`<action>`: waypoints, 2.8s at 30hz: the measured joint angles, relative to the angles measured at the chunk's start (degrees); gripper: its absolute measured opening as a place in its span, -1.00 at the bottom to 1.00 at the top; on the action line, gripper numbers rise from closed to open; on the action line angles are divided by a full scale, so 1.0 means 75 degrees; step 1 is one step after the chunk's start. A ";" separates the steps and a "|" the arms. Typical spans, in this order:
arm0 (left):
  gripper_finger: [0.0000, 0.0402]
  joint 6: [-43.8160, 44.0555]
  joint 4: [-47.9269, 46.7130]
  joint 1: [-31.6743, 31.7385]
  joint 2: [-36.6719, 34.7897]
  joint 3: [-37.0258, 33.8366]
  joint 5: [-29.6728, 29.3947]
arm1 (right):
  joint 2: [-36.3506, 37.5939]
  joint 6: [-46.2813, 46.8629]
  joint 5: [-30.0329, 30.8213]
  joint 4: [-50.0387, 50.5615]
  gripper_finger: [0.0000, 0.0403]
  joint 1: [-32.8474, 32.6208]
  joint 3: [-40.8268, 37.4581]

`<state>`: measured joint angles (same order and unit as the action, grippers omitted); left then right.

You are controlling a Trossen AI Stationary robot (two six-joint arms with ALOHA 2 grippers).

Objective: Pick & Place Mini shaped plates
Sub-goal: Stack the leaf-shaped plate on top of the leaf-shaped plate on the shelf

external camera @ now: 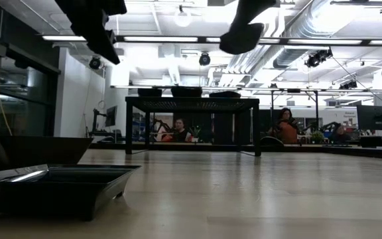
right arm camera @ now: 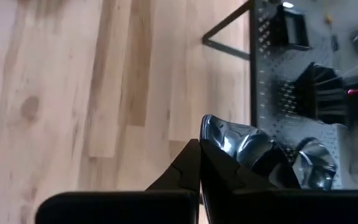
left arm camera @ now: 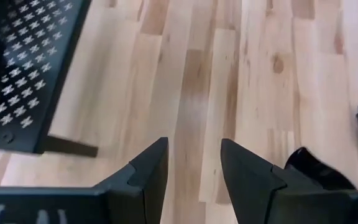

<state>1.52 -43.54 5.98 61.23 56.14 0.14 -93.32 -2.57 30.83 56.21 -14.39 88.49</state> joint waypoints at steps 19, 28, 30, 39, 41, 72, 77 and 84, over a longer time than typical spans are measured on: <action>-0.28 0.0730 0.1744 0.0000 0.0098 -0.0059 -0.0131 | 0.3457 -0.4299 -0.2909 -0.2839 -1.00 0.2098 -0.4020; -0.28 0.1463 0.2574 0.0000 0.0587 -0.0058 -0.0562 | 0.3453 -0.6929 -0.4709 -0.3216 -1.00 0.3910 -0.4174; -0.28 0.1584 0.2783 0.0000 0.0729 -0.0060 -0.0559 | 0.3450 -0.7387 -0.5044 -0.3305 -1.00 0.4317 -0.4174; -0.28 0.2248 0.3611 0.0000 0.1143 -0.0061 -0.0561 | 0.3259 -0.8584 -0.6423 -0.3856 -1.00 0.5892 -0.4174; -0.28 0.2351 0.3738 0.0000 0.1142 -0.0060 -0.0561 | 0.3116 -0.8707 -0.6655 -0.4168 -1.00 0.6059 -0.4172; -0.28 0.2593 0.4233 -0.0003 0.1139 -0.0058 0.0080 | 0.0731 -1.0522 -0.6934 -0.3482 -1.00 0.6564 -0.2582; -0.28 0.2579 0.4193 -0.0003 0.1137 -0.0058 0.0105 | 0.0726 -1.0643 -0.6784 -0.3410 -1.00 0.6678 -0.2582; -0.28 0.2579 0.4187 -0.0003 0.1137 -0.0058 0.0106 | 0.0726 -1.0629 -0.6778 -0.3405 -1.00 0.6718 -0.2582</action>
<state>20.86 -12.14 5.96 69.76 55.70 0.93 -87.88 -82.28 -20.01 30.68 35.99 69.12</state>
